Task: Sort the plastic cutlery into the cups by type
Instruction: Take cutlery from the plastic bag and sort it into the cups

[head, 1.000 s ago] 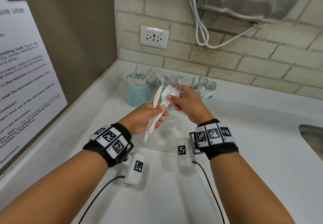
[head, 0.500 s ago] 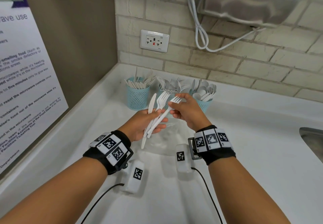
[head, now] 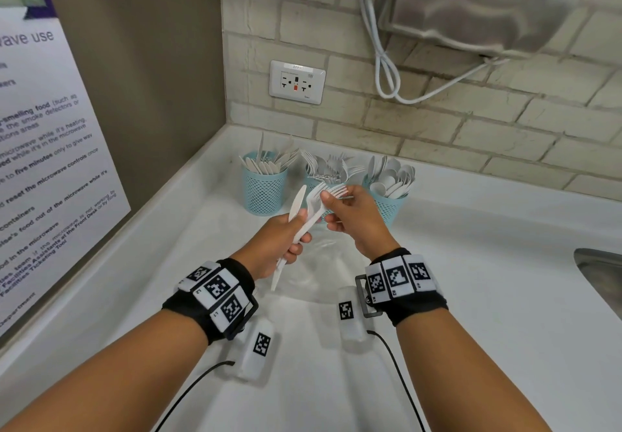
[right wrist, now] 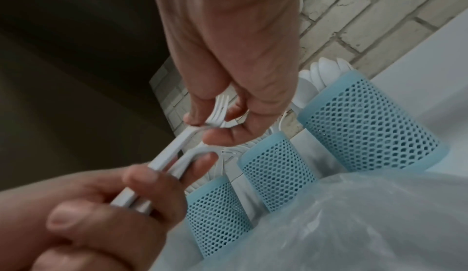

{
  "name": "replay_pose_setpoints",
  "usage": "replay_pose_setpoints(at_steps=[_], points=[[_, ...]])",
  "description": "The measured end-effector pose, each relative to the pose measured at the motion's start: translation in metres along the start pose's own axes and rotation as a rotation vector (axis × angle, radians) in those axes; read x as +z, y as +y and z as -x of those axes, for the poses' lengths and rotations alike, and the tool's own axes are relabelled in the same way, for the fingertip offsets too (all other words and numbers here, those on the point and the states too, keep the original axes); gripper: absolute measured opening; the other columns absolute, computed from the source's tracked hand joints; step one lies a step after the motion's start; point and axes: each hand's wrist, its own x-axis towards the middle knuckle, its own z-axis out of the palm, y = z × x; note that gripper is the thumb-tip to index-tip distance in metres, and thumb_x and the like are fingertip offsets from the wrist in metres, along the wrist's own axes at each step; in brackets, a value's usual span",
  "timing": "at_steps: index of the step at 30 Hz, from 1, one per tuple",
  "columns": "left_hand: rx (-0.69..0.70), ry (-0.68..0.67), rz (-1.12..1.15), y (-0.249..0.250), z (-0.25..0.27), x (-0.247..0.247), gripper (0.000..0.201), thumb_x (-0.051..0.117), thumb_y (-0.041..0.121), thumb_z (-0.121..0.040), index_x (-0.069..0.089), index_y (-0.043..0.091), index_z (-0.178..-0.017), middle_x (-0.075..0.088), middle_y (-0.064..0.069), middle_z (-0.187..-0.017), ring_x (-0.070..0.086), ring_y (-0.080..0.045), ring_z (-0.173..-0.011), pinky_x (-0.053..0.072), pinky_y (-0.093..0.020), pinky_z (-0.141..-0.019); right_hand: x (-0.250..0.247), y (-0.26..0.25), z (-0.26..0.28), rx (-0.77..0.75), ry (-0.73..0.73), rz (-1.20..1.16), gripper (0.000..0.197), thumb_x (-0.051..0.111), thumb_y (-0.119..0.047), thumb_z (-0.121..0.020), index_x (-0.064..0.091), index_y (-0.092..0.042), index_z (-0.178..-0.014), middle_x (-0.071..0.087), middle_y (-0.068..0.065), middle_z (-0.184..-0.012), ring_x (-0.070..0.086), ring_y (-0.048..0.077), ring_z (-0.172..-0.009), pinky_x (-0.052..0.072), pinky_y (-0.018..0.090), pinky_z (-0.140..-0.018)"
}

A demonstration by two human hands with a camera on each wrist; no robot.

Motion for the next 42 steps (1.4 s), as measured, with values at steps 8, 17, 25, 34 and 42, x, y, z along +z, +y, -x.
replay_pose_setpoints(at_steps=[8,17,25,34,42], points=[[0.096,0.005,-0.072,0.0,0.007,0.006,0.022,0.043,0.03,-0.099,0.063,0.019,-0.096,0.07,0.001,-0.08,0.059,-0.004,-0.049,0.042,-0.014,-0.047,0.0,0.009,-0.004,0.046,0.04,0.041,0.025,0.069,-0.012,-0.084,0.045,-0.013,-0.092,0.063,0.003,-0.076,0.056,0.008,-0.052,0.046,0.016,-0.048],[0.108,-0.053,-0.091,0.002,0.008,0.007,0.025,0.042,0.026,-0.1,0.065,0.016,-0.098,0.072,0.0,-0.082,0.063,-0.007,-0.055,0.044,-0.017,-0.052,-0.002,0.011,-0.004,0.047,-0.144,-0.102,0.004,0.063,-0.01,-0.088,0.062,-0.01,-0.092,0.06,0.003,-0.07,0.05,0.003,-0.047,0.044,0.015,-0.051],[0.101,-0.046,-0.038,0.0,0.006,0.009,0.024,0.048,0.029,-0.097,0.065,0.013,-0.102,0.071,-0.002,-0.084,0.064,-0.008,-0.054,0.045,-0.015,-0.049,0.0,0.015,-0.007,0.049,-0.114,-0.087,0.015,0.066,-0.016,-0.086,0.059,-0.01,-0.075,0.056,-0.001,-0.056,0.044,0.005,-0.043,0.041,0.017,-0.048],[0.064,-0.054,-0.164,0.003,-0.005,0.008,0.034,0.034,0.036,-0.101,0.062,0.017,-0.1,0.049,0.005,-0.057,0.035,-0.004,-0.038,0.026,-0.015,-0.042,0.0,0.007,-0.019,-0.02,0.066,-0.045,0.018,0.059,-0.019,-0.092,0.05,-0.014,-0.106,0.068,0.002,-0.078,0.059,0.008,-0.056,0.04,0.018,-0.046],[0.092,0.093,-0.079,0.035,-0.025,-0.001,0.038,0.03,0.04,-0.101,0.059,0.015,-0.102,0.053,0.0,-0.064,0.038,-0.003,-0.036,0.024,-0.015,-0.035,-0.027,-0.055,-0.062,-0.391,0.411,-0.049,0.015,0.052,-0.015,-0.095,0.053,-0.021,-0.081,0.06,0.004,-0.065,0.049,0.002,-0.039,0.04,0.018,-0.04]])
